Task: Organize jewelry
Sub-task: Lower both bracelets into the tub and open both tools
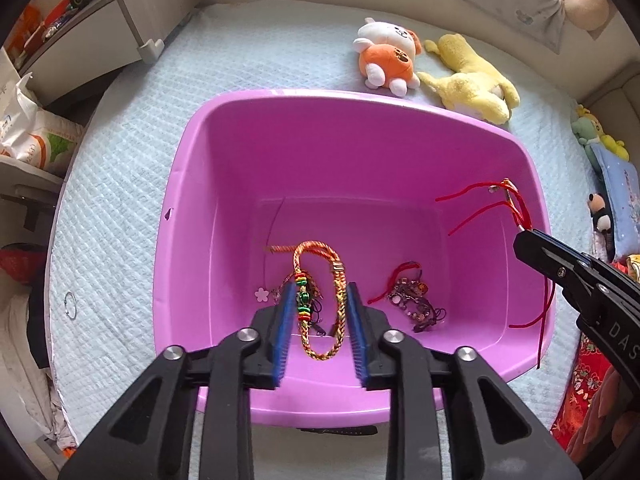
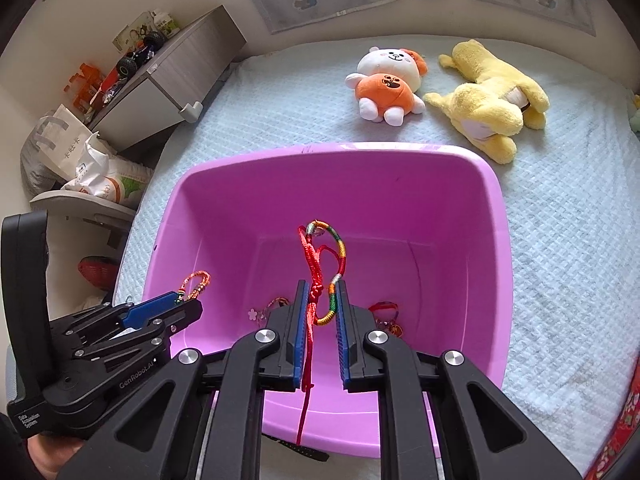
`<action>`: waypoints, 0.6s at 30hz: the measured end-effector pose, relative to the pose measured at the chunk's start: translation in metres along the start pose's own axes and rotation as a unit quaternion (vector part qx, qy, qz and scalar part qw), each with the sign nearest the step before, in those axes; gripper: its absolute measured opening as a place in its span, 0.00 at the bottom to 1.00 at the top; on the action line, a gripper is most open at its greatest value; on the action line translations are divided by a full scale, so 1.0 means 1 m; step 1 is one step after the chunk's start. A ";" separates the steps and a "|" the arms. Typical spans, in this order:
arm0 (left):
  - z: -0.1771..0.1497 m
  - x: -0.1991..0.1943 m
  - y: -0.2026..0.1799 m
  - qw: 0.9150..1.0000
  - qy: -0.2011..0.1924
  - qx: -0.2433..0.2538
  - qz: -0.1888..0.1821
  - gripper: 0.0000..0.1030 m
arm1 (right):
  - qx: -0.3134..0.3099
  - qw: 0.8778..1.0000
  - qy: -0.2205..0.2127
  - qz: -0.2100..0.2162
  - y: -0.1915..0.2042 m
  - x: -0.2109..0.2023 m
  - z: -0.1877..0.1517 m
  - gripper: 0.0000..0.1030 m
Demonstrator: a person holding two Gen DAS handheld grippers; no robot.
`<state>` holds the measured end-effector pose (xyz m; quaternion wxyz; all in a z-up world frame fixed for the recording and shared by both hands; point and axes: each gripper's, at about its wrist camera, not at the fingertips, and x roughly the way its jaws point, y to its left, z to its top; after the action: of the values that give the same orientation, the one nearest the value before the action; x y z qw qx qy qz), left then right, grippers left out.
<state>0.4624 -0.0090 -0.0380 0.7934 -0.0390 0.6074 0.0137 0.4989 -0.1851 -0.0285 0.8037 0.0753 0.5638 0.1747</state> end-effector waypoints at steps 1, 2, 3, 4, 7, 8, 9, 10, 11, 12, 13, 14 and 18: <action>0.000 -0.001 -0.001 1.000 -0.001 0.001 0.005 0.56 | 0.003 1.000 0.005 -0.004 -0.001 0.001 0.001 0.24; 0.000 -0.003 0.000 1.000 -0.003 0.000 0.009 0.66 | 0.006 1.000 0.010 -0.008 -0.002 0.001 0.002 0.40; 0.000 -0.005 0.001 1.000 -0.008 -0.002 0.012 0.77 | 0.009 1.000 0.012 -0.014 -0.003 0.001 0.004 0.55; -0.001 -0.008 0.001 1.000 -0.013 -0.004 0.013 0.78 | 0.011 1.000 0.010 -0.020 -0.004 -0.001 0.004 0.58; 0.000 -0.012 0.002 1.000 -0.007 0.000 0.021 0.80 | 0.010 1.000 0.010 -0.027 -0.005 -0.007 0.004 0.59; 0.000 -0.013 0.003 1.000 -0.006 0.001 0.024 0.80 | 0.012 0.999 0.010 -0.028 -0.005 -0.008 0.004 0.60; -0.001 -0.014 0.003 1.000 -0.006 0.001 0.027 0.80 | 0.015 1.000 0.011 -0.026 -0.005 -0.010 0.004 0.60; -0.001 -0.016 0.004 1.000 -0.007 0.000 0.028 0.81 | 0.018 1.000 0.011 -0.023 -0.006 -0.012 0.003 0.60; -0.002 -0.018 0.005 1.000 -0.007 -0.001 0.028 0.81 | 0.019 1.000 0.011 -0.022 -0.005 -0.014 0.002 0.60; -0.003 -0.020 0.006 1.000 -0.008 -0.003 0.027 0.81 | 0.019 1.000 0.009 -0.021 -0.005 -0.017 0.001 0.60; -0.005 -0.022 0.007 1.000 -0.009 -0.005 0.026 0.81 | 0.019 1.000 0.009 -0.021 -0.005 -0.020 0.000 0.60; -0.006 -0.024 0.007 1.000 -0.009 -0.005 0.026 0.81 | 0.019 1.000 0.009 -0.021 -0.005 -0.022 -0.002 0.60; -0.011 -0.034 0.006 0.999 -0.014 -0.003 0.029 0.81 | 0.020 1.000 0.008 -0.021 -0.004 -0.033 -0.009 0.60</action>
<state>0.4426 -0.0026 -0.0083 0.8008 -0.0238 0.5972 0.0387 0.4815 -0.2014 -0.0041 0.8013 0.0781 0.5747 0.1466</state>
